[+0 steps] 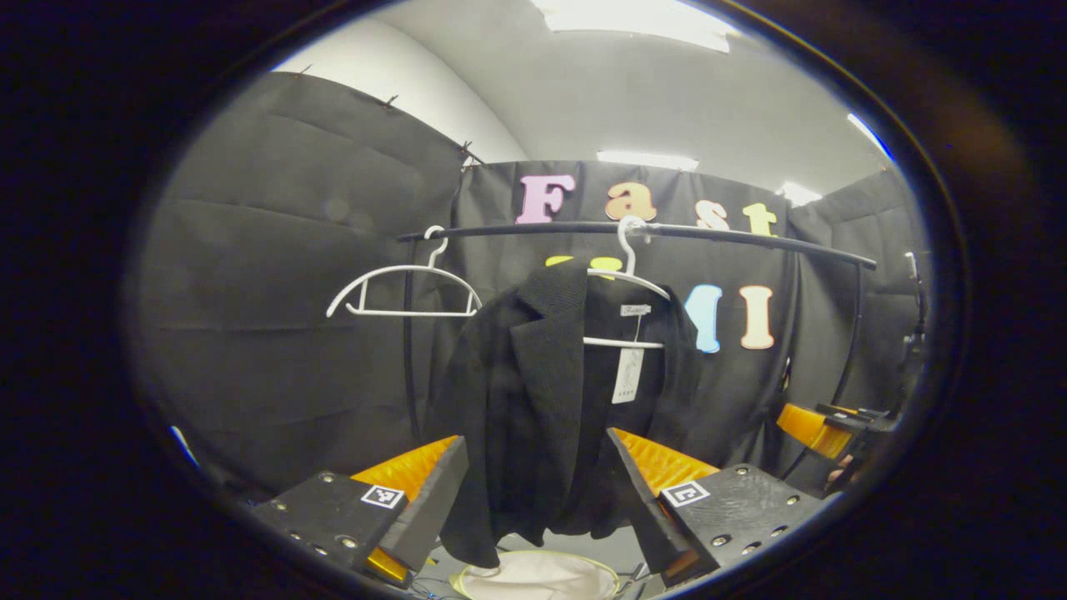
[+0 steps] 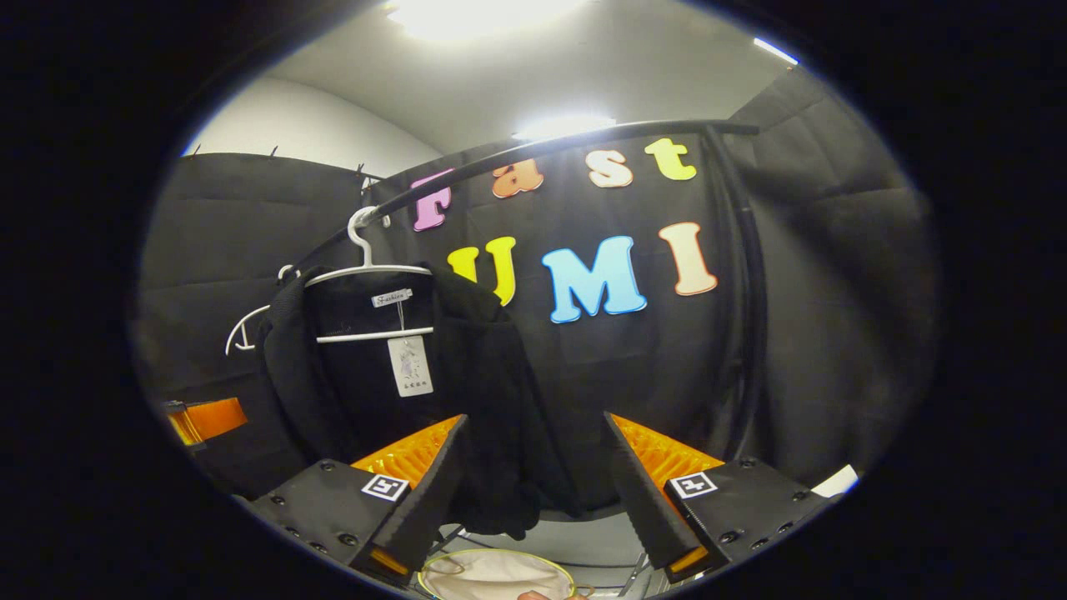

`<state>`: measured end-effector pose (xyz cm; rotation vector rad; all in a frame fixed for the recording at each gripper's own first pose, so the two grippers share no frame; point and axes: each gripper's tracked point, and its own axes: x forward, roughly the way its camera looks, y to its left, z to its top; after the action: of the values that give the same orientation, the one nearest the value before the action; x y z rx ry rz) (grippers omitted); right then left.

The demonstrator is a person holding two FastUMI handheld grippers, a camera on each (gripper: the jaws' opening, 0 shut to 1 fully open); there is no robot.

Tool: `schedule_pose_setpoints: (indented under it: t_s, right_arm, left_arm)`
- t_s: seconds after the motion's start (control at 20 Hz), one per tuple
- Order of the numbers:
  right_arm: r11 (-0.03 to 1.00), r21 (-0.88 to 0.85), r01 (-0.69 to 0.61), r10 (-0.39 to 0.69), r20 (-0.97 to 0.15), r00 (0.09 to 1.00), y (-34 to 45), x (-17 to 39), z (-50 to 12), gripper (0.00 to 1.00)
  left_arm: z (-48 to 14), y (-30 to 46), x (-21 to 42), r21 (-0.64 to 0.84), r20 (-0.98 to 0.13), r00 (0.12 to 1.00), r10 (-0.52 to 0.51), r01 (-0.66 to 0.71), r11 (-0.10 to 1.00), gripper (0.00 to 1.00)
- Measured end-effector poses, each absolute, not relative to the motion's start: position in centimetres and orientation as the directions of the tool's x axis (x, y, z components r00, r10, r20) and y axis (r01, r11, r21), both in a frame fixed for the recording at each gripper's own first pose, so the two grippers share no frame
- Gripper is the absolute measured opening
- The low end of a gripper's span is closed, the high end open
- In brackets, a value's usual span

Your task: Grasp the clothes on the hanger with both hands and then place them into the laundry hamper below.

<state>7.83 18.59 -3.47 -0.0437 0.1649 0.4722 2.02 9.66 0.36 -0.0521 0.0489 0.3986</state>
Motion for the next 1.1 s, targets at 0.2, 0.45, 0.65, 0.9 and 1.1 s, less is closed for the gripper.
schedule_pose_setpoints:
  t_s: [0.2, 0.45, 0.65, 0.9, 1.1]
  right_arm:
    - [0.834, 0.057, -0.549, 0.550, -0.185, 0.815, 22.4, 10.8, -3.8, 0.98]
    - [0.768, 0.120, -0.629, 0.640, -0.168, 0.750, 26.5, 14.0, -4.1, 0.98]
    - [0.747, 0.144, -0.649, 0.665, -0.154, 0.731, 28.5, 16.2, -4.3, 0.98]
    - [0.732, 0.153, -0.663, 0.681, -0.160, 0.715, 30.6, 17.8, -4.7, 0.98]
    - [0.727, 0.132, -0.673, 0.686, -0.168, 0.708, 31.8, 18.8, -5.3, 0.98]
  left_arm:
    - [1.4, 9.8, 4.0, -0.021, -0.046, 0.893, 0.448, -0.449, 0.893, 0.95]
    - [2.4, 9.4, 6.6, 0.028, -0.009, 0.860, 0.511, -0.511, 0.859, 0.95]
    - [3.0, 9.2, 8.9, 0.051, 0.022, 0.842, 0.539, -0.539, 0.841, 0.95]
    - [3.0, 10.1, 10.3, 0.072, 0.020, 0.808, 0.588, -0.588, 0.806, 0.95]
    - [2.8, 11.6, 11.6, 0.066, 0.006, 0.789, 0.614, -0.613, 0.787, 0.95]
